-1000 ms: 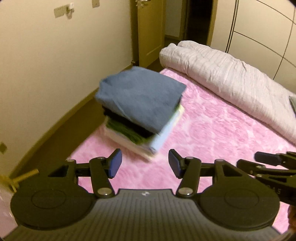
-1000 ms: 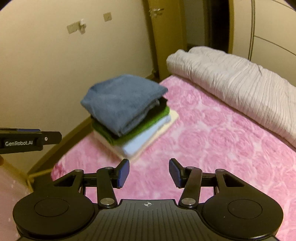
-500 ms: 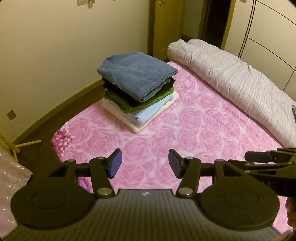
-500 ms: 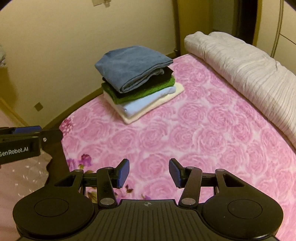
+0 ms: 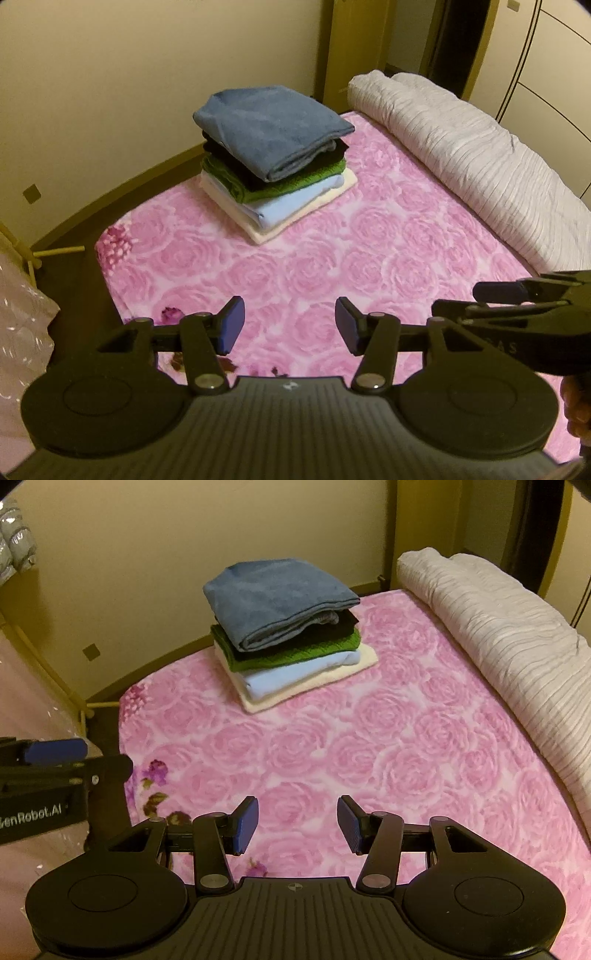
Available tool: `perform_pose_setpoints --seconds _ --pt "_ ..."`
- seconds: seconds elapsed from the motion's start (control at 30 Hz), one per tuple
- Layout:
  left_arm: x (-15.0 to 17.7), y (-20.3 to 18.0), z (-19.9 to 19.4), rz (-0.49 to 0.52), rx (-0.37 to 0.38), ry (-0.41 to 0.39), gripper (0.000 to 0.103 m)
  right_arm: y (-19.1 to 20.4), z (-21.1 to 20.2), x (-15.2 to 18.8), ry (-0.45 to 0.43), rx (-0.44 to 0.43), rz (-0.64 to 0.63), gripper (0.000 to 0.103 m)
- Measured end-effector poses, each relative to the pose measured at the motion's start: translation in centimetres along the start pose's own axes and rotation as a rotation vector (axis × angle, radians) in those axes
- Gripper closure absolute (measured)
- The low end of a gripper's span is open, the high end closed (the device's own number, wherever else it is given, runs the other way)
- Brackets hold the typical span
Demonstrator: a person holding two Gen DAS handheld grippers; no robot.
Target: Fold clothes
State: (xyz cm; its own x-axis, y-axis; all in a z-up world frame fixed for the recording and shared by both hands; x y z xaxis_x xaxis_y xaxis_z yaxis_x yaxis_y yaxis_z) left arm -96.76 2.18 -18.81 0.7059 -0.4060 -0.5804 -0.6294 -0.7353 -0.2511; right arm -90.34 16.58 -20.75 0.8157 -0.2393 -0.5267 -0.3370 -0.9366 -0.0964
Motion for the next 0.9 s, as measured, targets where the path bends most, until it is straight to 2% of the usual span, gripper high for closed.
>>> perform_pose_setpoints --seconds 0.9 --pt "-2.8 0.0 8.6 -0.068 -0.047 0.105 0.053 -4.1 8.2 -4.3 0.083 -0.009 0.006 0.052"
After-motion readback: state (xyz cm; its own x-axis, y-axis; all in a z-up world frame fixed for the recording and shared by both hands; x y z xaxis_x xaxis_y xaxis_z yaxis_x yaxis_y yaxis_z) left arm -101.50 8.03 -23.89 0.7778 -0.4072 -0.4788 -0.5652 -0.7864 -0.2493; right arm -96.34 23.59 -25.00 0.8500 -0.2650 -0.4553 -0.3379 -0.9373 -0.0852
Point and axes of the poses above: each gripper's, at about its wrist camera, not at the fingertips, and z roughly the way its jaws point, y to its left, x to its underside, the point moved 7 cm from there along z, roughly the way its jaws point, and after that the axes turned 15 degrees about x, right-handed, at the moved point
